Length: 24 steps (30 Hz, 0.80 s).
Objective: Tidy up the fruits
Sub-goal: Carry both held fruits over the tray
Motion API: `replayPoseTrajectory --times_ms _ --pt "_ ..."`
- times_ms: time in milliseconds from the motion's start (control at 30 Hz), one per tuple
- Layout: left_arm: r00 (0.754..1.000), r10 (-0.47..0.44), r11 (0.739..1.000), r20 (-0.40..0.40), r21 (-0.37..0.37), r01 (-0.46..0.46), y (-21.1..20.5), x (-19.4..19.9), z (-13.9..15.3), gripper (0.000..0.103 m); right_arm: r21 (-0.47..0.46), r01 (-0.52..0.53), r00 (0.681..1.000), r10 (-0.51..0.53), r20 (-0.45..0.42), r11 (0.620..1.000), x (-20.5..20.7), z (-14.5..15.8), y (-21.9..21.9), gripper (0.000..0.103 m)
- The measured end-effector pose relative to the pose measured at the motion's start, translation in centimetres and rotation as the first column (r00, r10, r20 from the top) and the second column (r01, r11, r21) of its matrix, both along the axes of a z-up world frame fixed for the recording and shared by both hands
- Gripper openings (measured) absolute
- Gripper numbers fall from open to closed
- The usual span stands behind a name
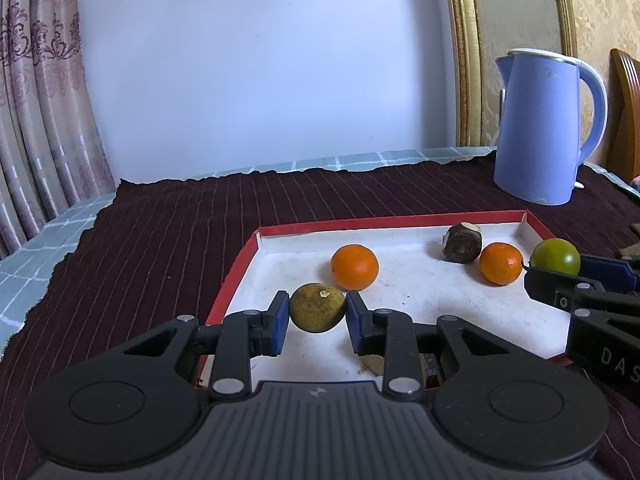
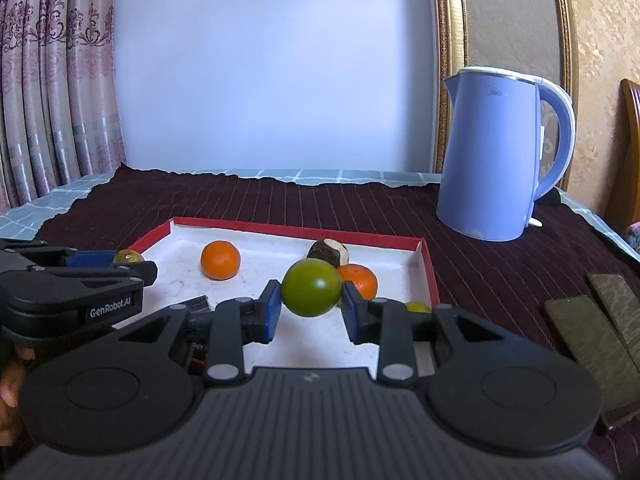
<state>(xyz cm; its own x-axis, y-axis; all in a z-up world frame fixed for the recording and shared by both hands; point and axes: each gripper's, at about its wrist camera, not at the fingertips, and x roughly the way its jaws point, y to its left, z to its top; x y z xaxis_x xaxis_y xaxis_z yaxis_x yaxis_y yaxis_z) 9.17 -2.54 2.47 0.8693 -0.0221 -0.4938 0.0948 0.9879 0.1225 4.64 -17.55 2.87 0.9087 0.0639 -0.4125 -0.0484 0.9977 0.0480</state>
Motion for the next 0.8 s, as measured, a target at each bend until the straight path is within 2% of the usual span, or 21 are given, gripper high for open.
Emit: replayPoseTrajectory --times_ms 800 --pt "0.999 0.019 1.0 -0.039 0.02 -0.018 -1.1 3.1 -0.4 0.029 -0.025 0.0 1.0 0.0 -0.005 1.0 2.2 0.1 0.1 0.031"
